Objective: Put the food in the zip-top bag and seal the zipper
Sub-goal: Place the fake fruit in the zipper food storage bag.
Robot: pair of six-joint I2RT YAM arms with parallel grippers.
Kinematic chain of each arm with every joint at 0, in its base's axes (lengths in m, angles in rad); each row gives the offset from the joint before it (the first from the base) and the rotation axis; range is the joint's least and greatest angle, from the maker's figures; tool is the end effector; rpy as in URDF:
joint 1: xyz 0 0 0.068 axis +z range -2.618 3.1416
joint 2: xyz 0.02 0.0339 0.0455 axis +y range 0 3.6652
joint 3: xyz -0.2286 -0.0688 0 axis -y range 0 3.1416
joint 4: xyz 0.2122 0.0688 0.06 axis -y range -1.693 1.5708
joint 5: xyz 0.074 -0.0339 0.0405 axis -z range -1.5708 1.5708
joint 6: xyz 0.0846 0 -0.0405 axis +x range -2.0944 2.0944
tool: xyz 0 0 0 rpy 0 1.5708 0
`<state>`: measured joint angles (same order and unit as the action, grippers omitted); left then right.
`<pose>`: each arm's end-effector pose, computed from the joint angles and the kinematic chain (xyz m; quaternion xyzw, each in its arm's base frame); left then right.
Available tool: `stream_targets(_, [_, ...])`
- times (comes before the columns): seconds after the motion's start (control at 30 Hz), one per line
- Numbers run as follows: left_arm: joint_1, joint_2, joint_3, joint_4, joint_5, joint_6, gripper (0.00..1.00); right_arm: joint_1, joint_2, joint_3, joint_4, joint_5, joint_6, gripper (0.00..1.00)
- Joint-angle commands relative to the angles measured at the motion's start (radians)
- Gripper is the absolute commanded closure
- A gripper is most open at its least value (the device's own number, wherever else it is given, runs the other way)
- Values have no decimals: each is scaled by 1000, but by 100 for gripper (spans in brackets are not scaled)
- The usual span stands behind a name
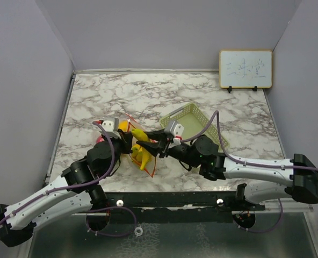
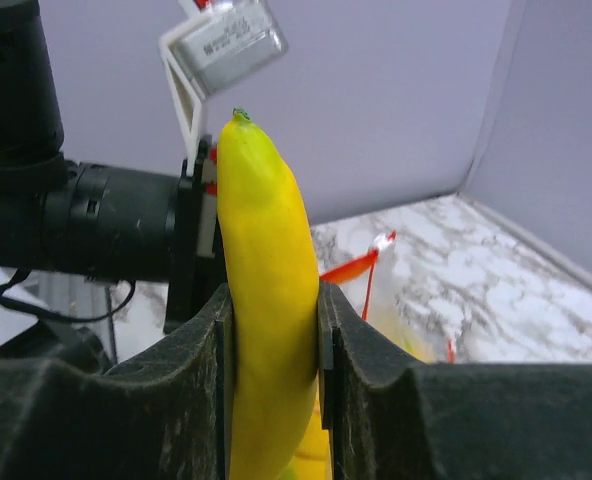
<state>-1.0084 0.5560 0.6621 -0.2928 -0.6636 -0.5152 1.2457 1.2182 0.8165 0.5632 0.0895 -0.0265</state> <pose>0.1340 -0.1149 0.2902 -0.0239 0.7567 -0.2349 0.6097 0.1081 0.2971 0.3257 -0.3570 0.5408 0.4120 0.6406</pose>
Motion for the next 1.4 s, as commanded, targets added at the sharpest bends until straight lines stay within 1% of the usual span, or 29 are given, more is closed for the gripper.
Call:
stream_targets(0.0, [-2,10,33,19,67,-9,100,4,63,-24,375,26,-174,98])
stream_targets(0.17, [-2,31,59,-4,100,-16,100,6,144,-83,630,82,-318,98])
stream_targets(0.37, [-2,39,71,-24,123,-24,100,7,263,-59,689,93,-437,98])
stream_targets(0.6, [-2,32,84,-87,126,-42,100,23,387,-59,935,249,-739,98])
stream_targets(0.63, [-2,30,81,-91,123,-42,100,23,393,-57,963,260,-759,98])
stream_targets(0.77, [-2,19,65,-86,114,-48,100,24,421,-36,982,293,-800,98])
stream_targets(0.87, [-2,20,60,-72,119,-51,100,28,509,-14,1099,359,-846,98])
stream_targets(0.93, [-2,26,59,-62,122,-50,100,47,591,19,1198,423,-915,98])
stream_targets(1.0, [-2,32,56,-50,121,-47,100,83,671,66,1216,475,-988,98])
stream_targets(1.07, [-2,39,55,-32,119,-41,100,119,732,114,1218,517,-1020,98])
stream_targets(1.2, [-2,59,64,-22,119,-27,100,165,807,209,1218,646,-996,98])
stream_targets(1.23, [-2,62,67,-25,121,-26,100,168,807,222,1218,674,-970,93])
stream_targets(1.27, [-2,62,70,-28,122,-26,100,170,799,225,1218,695,-947,83])
stream_targets(1.3, [-2,61,69,-29,122,-26,100,171,785,222,1216,707,-924,69])
stream_targets(1.33, [-2,58,65,-30,122,-26,100,171,766,216,1214,713,-911,61])
stream_targets(1.37, [-2,50,60,-30,120,-28,100,175,745,207,1203,713,-896,57])
